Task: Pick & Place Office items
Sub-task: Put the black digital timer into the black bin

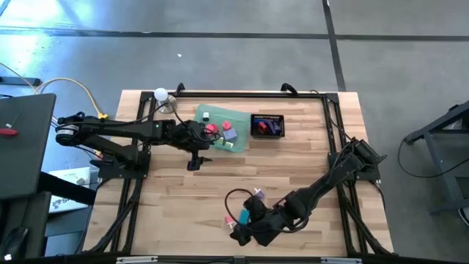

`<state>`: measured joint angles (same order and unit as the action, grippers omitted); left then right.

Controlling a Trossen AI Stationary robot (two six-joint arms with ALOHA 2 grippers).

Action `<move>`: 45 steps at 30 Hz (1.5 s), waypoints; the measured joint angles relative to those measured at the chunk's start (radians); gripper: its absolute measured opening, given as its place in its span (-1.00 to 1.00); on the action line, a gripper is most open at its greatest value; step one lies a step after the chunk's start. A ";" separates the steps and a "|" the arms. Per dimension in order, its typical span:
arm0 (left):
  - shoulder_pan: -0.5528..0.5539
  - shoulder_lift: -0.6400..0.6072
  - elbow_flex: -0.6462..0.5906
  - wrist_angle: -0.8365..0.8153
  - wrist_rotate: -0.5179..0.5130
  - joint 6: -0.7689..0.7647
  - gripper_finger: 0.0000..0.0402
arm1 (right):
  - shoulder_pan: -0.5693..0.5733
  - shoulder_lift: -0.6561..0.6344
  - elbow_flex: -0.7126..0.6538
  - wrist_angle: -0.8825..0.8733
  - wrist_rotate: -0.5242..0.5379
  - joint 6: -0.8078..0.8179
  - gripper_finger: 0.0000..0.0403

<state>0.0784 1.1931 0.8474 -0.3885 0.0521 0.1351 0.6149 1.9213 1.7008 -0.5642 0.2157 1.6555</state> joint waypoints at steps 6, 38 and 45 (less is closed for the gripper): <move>0.000 0.000 0.000 0.000 0.000 0.000 0.56 | -0.016 0.002 0.000 -0.068 -0.040 0.064 0.90; -0.003 0.000 0.000 -0.006 0.060 -0.008 0.56 | -0.031 0.195 0.000 -0.337 -0.339 0.366 0.90; -0.019 0.000 -0.009 -0.006 0.157 -0.049 0.56 | -0.035 0.250 0.000 -0.361 -0.311 0.387 0.86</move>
<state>0.0589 1.1927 0.8381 -0.3948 0.2090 0.0860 0.5795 2.1709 1.7004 -0.9249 -0.0952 2.0421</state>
